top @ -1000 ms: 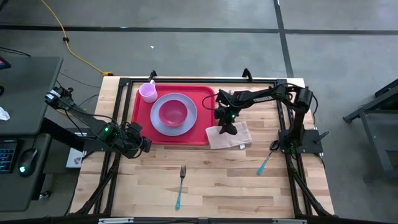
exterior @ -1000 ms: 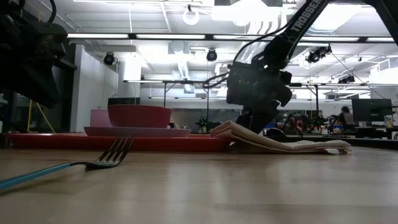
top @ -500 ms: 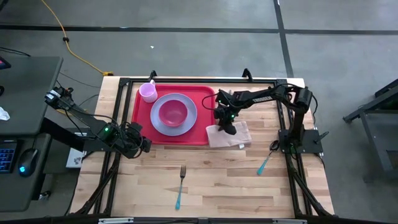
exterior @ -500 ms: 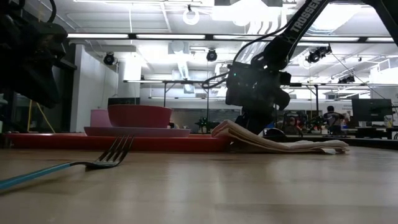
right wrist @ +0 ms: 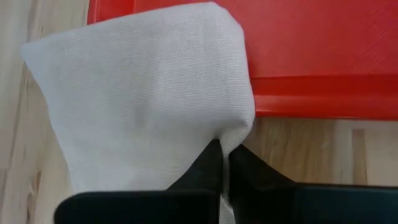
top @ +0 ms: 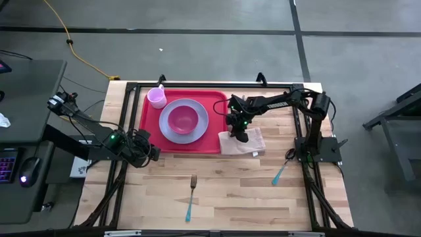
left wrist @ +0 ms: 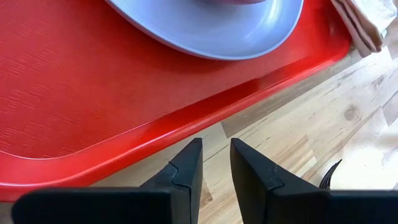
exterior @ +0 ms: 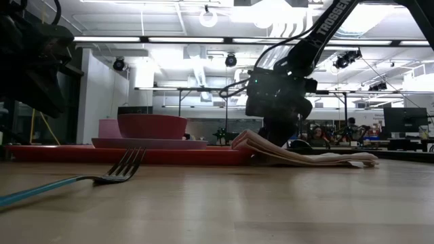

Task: Set up tray
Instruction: Put the brown napkin on the red tray to the right of the purple plate

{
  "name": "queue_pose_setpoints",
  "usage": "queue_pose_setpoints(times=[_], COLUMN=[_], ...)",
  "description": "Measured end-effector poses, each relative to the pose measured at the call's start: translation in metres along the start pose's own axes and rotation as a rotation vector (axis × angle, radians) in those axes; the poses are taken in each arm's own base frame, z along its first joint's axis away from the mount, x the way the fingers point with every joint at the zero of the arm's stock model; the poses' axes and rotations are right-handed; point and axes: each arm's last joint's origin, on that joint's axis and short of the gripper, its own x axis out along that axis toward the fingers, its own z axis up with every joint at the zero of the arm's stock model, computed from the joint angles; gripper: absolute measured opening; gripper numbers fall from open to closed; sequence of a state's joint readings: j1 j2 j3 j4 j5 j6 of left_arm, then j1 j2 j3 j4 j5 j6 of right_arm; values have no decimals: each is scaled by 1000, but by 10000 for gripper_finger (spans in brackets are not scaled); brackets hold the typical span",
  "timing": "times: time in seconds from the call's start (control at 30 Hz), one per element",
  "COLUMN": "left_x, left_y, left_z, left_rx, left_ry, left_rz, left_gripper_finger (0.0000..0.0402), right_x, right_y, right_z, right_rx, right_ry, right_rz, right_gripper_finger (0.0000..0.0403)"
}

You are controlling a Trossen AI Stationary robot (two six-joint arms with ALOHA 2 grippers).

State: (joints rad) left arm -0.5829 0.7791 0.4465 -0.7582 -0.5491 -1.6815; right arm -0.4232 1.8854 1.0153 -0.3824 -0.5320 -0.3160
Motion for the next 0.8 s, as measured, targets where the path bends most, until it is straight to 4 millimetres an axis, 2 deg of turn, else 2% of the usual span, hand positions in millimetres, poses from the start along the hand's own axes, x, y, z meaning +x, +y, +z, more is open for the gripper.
queue_pose_setpoints(times=[0.2, 0.47, 0.8], left_x=[0, 0, 0], left_y=[0, 0, 1], left_z=[0, 0, 0], left_rx=[0, 1, 12], left_ry=[0, -1, -2], left_rz=[0, 2, 4], left_gripper_finger=[111, 111, 111], right_x=[-8, -29, -36], right_y=[9, 23, 19], right_z=[1, 16, 35], right_rx=[27, 76, 217], right_ry=[-4, -115, -295], right_rz=[23, 35, 16], right_gripper_finger=[0, 0, 0])
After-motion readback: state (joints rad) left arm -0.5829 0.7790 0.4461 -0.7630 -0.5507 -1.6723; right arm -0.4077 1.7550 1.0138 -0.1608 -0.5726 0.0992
